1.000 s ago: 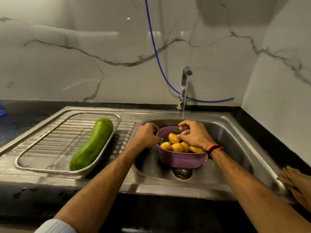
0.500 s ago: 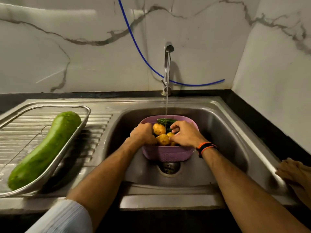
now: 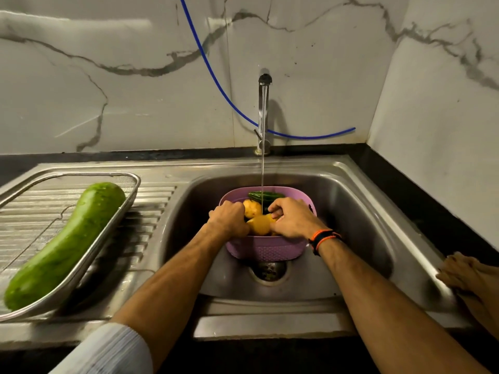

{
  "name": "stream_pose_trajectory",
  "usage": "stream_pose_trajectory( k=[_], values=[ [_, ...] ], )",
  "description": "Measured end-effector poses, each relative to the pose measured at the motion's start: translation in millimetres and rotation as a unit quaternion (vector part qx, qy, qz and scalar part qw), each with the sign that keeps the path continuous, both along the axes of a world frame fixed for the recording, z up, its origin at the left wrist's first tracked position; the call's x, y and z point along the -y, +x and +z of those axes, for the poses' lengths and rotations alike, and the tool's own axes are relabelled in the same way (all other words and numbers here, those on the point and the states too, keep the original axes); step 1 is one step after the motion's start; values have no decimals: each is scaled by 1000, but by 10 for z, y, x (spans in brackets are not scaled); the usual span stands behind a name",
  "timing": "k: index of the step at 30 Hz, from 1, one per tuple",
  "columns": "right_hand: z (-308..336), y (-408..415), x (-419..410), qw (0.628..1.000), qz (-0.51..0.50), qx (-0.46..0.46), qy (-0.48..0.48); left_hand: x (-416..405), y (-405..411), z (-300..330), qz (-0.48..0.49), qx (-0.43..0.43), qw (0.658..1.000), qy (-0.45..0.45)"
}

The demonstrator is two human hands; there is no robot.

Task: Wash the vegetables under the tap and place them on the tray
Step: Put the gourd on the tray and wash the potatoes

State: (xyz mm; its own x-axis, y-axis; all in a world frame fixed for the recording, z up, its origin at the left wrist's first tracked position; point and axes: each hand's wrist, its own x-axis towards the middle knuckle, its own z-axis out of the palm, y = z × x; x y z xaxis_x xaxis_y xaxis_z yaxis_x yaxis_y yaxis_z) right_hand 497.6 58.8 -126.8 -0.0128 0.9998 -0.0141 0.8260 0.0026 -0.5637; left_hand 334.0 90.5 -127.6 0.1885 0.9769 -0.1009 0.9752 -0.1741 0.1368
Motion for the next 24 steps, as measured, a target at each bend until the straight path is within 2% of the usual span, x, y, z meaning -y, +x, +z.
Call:
stream_pose_trajectory(
  k=[4, 6, 8, 9, 10, 13, 15, 17, 19, 24],
  values=[
    [20, -15, 12, 1000, 7, -5, -2, -79, -134, 119, 62, 152, 986, 14],
    [29, -20, 23, 1000, 5, -4, 3, -150, -168, 167, 90, 261, 961, 8],
    [34, -21, 35, 1000, 3, -1, 2, -196, -125, 188, 110, 373, 921, -5],
    [42, -17, 36, 1000, 3, 1, 1, -231, -76, 187, 124, 444, 887, -24],
    [37, -17, 38, 1000, 2, 2, 0, -245, -19, 190, 147, 521, 839, -53],
    [34, -6, 27, 1000, -12, -2, 6, -260, 162, 222, 216, 709, 653, -152],
    [24, 2, 6, 1000, -25, -10, 15, -258, 261, 201, 233, 770, 556, -207],
    [8, 2, -10, 999, -35, -26, 23, -240, 313, 161, 238, 803, 490, -241],
    [-12, 1, -37, 997, -46, -45, 34, -233, 332, 127, 234, 815, 463, -259],
    [22, -35, -38, 986, -84, -120, 85, -204, 290, 171, 213, 815, 464, -274]
  ],
)
